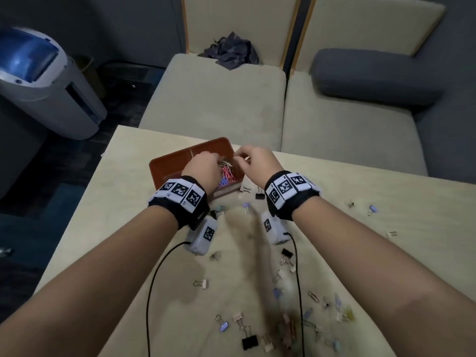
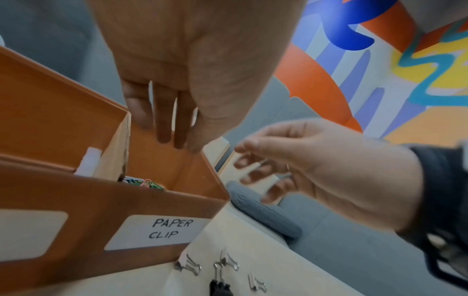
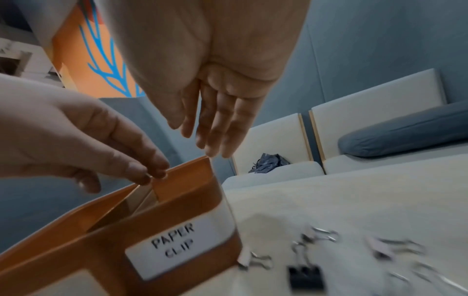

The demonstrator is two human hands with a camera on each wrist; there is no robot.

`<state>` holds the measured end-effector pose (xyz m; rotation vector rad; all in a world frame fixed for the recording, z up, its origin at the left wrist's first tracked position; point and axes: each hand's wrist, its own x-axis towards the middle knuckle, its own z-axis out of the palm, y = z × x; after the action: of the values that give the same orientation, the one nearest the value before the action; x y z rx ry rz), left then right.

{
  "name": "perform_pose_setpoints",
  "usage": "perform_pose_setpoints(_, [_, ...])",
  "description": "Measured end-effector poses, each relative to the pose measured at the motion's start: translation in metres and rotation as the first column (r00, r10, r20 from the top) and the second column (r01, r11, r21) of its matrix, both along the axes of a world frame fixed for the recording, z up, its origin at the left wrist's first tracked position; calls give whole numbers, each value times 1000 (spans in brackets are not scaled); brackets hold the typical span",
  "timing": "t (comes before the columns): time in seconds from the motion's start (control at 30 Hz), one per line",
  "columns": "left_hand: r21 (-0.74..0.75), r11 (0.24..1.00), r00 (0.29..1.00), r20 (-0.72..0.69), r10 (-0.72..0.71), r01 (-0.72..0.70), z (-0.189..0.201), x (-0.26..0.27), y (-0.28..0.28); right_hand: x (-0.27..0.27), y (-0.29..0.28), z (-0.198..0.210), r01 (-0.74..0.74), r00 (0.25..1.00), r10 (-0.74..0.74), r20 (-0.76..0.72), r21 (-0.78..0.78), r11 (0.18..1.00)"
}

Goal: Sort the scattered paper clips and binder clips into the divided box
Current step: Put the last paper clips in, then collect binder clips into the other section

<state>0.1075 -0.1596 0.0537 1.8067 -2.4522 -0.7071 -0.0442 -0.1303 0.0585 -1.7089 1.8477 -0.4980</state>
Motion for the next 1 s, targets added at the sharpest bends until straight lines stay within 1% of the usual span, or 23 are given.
perform_pose_setpoints(0.1, [-47,998,995,-82,-53,49,7,4,25,-24,49,-4,15,1000,-15,10,23,1000])
perform_pose_setpoints(0.2, [-55,991,979,-159,-129,122,11,1,62,-53,108,-14,2,999,4,-51,118,993])
perform_pose_setpoints(0.27, [-40,980,963,-183,-199,195,10,-7,89,-73,149,-21,19,996,0,-93,199,980])
perform_pose_setpoints(0.4, [30,942,932,-158,-327,335,-6,-30,143,-115,220,-36,47,984,14,-178,336,941])
perform_pose_setpoints(0.53, [90,896,900,-81,-428,434,-31,-65,195,-148,276,-49,104,973,-3,-231,425,899])
perform_pose_setpoints(0.67, [158,853,865,-14,-501,497,-57,-100,231,-165,312,-67,131,967,2,-256,499,857])
perform_pose_setpoints(0.77, [194,839,852,30,-523,508,-74,-121,248,-169,327,-80,123,967,12,-255,508,852])
perform_pose_setpoints(0.9, [187,845,852,67,-520,501,-92,-139,264,-171,338,-93,156,971,-48,-232,475,866])
perform_pose_setpoints(1.0, [174,870,873,87,-479,460,-102,-144,272,-170,343,-99,194,977,-128,-171,459,867])
